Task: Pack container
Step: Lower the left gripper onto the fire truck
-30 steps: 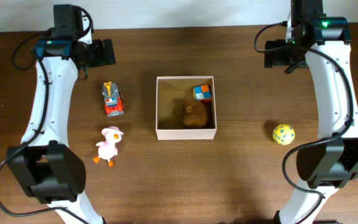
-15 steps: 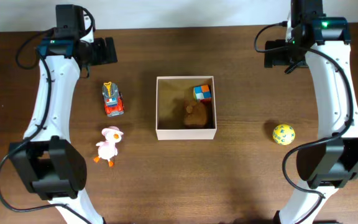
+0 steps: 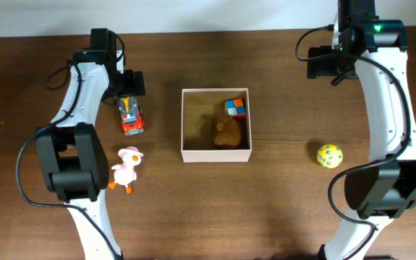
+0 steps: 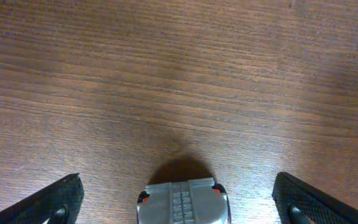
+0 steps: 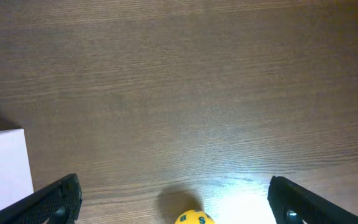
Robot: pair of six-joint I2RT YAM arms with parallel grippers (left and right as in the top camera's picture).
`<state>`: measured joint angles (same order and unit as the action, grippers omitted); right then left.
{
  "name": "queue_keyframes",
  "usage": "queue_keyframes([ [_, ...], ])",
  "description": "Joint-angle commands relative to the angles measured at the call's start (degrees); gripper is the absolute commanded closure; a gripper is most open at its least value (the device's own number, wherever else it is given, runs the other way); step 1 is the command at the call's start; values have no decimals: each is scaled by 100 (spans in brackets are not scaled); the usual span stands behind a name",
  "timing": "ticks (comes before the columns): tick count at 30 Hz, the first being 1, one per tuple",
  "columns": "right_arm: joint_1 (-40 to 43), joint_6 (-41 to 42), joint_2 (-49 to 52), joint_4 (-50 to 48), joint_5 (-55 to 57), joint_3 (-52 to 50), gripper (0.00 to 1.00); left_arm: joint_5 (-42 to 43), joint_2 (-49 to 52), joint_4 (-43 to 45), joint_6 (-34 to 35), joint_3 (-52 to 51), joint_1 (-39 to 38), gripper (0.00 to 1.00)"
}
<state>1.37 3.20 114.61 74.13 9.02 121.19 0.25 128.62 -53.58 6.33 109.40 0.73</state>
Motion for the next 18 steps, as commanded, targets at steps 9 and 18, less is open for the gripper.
queue_keyframes([
  [9,15,42,-22,-11,68,98,1,85,367,-216,48,35,7,0],
  [18,15,42,-22,-11,68,98,1,85,426,-229,48,35,7,0],
])
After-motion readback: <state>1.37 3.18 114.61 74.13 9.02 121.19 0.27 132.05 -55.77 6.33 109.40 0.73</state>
